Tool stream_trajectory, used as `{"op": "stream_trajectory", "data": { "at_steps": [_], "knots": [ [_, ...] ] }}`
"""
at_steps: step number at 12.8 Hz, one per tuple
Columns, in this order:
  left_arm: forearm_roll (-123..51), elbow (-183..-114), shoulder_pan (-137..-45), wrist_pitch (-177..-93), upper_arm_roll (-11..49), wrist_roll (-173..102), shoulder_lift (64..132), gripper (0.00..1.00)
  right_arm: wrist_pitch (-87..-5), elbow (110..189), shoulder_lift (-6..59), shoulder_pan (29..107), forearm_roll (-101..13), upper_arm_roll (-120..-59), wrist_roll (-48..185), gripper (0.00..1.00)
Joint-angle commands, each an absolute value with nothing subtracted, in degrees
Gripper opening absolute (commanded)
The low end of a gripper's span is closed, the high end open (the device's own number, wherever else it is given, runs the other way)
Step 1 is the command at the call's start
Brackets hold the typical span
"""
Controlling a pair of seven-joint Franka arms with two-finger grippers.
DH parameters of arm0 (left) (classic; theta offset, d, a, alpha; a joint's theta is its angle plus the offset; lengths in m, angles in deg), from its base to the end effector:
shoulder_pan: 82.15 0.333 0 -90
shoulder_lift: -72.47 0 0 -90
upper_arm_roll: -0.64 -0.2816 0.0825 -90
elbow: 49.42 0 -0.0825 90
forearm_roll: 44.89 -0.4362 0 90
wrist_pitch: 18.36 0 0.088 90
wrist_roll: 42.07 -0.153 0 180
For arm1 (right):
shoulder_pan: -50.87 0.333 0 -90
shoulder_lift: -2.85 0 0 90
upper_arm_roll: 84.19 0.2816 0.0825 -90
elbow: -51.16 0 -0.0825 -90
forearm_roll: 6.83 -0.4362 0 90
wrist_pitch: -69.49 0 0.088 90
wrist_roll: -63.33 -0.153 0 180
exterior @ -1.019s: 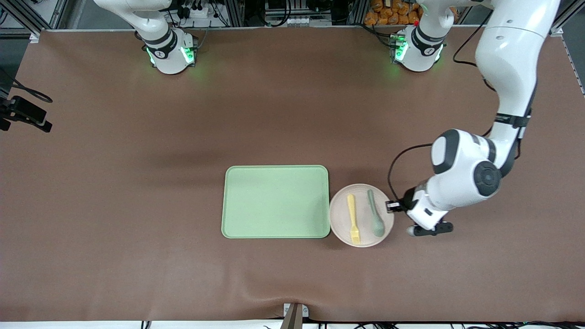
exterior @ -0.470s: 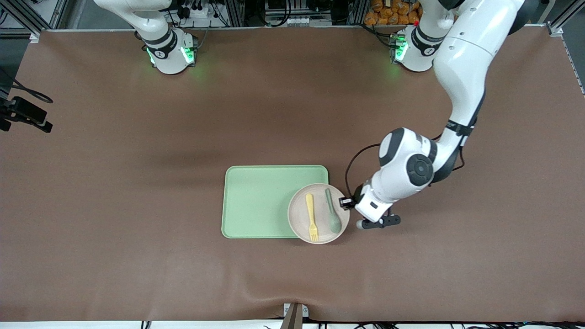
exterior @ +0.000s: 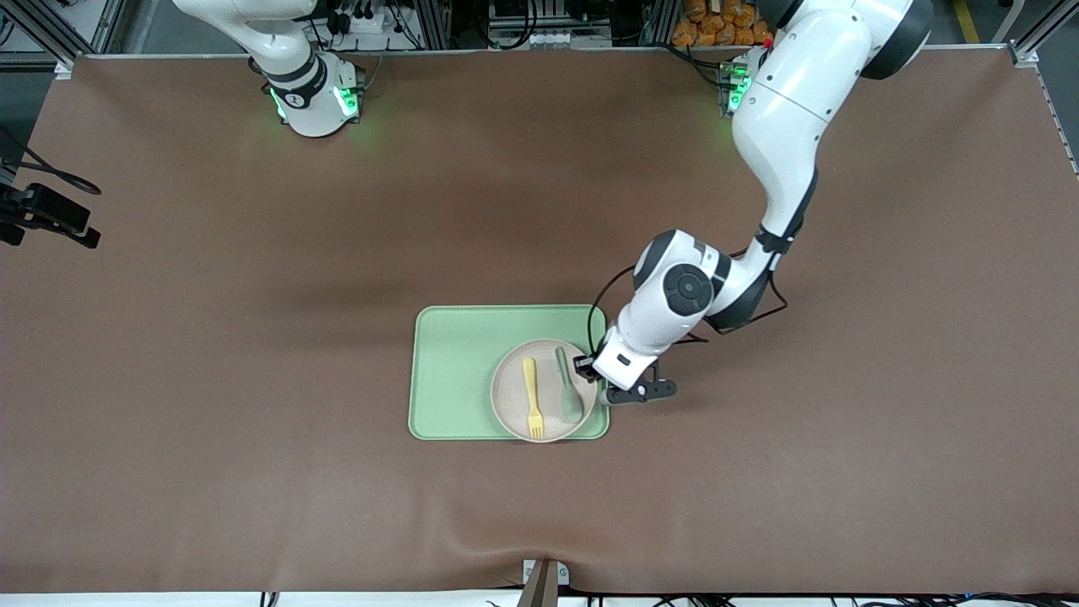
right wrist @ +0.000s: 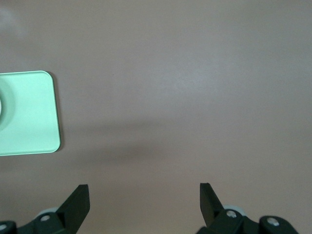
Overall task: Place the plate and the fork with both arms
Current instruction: 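Carry the plate with the left gripper onto the green tray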
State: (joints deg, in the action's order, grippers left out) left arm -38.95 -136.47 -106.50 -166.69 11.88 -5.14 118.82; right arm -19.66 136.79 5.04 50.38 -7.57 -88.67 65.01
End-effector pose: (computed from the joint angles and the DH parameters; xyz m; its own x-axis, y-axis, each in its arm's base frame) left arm 0.6272 -0.4321 0.1124 0.9787 0.1934 0.0693 0.1616 -0.9330 0.3215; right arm 0.6154 -0.0508 0.5594 0.9981 -0.0570 0.0236 -0.0568 -0.9983 -0.0092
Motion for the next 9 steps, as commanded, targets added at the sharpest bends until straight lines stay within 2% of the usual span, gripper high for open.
{"op": "stream_trajectory", "data": {
  "at_steps": [1,9],
  "knots": [
    [-39.00,-135.11,-107.81,-167.07,11.10,-3.67,119.22,0.00,-19.28,135.45,5.57,50.70,-8.06,-88.68,65.62,1.00],
    [-38.91,-135.02,-109.84,-167.07,11.10,-0.76,120.10,0.00,-18.84,135.98,9.43,54.12,-8.15,-88.41,65.53,1.00]
  ]
}}
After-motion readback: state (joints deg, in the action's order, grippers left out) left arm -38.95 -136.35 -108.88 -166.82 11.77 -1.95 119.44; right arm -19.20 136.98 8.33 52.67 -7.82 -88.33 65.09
